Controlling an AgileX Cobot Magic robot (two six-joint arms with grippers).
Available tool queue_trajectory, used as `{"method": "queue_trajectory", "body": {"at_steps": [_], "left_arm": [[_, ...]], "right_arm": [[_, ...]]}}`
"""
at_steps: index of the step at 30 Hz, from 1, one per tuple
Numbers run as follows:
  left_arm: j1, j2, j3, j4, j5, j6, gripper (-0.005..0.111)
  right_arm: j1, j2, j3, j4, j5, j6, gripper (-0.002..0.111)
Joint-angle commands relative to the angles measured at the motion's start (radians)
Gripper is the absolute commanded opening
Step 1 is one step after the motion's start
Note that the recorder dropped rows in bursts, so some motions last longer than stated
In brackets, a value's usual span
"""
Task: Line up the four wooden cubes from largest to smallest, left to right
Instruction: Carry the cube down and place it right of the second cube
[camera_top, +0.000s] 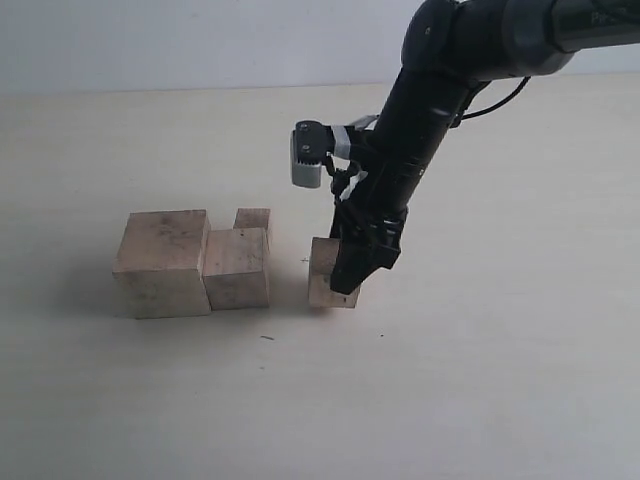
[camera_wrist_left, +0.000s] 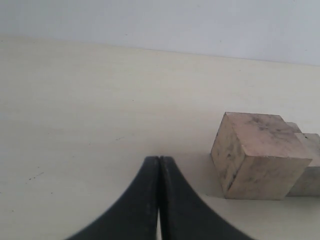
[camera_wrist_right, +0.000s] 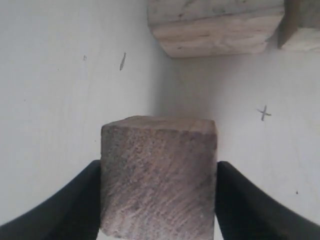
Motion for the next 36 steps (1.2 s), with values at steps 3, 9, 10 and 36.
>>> {"method": "queue_trajectory", "body": {"at_steps": [3,9,10,36], "left_arm": [[-0.005,-0.005,0.003,0.003,-0.014,0.0,0.0],[-0.005,-0.005,0.003,0.003,-0.014,0.0,0.0],[-0.005,-0.005,0.003,0.003,-0.014,0.0,0.0],[-0.005,-0.005,0.003,0.003,-0.014,0.0,0.0]], "right_arm": [[-0.003,0.012,0.001,0.024,-0.07,-0.036,0.0],[0.0,0.012,0.001,0.058,-0.103,-0.11,0.0],[0.007,0.012,0.001,0.058,-0.105,-0.126,0.0],[0.101,0.04,0.001,-0.032,-0.252,-0.053,0.003]]}}
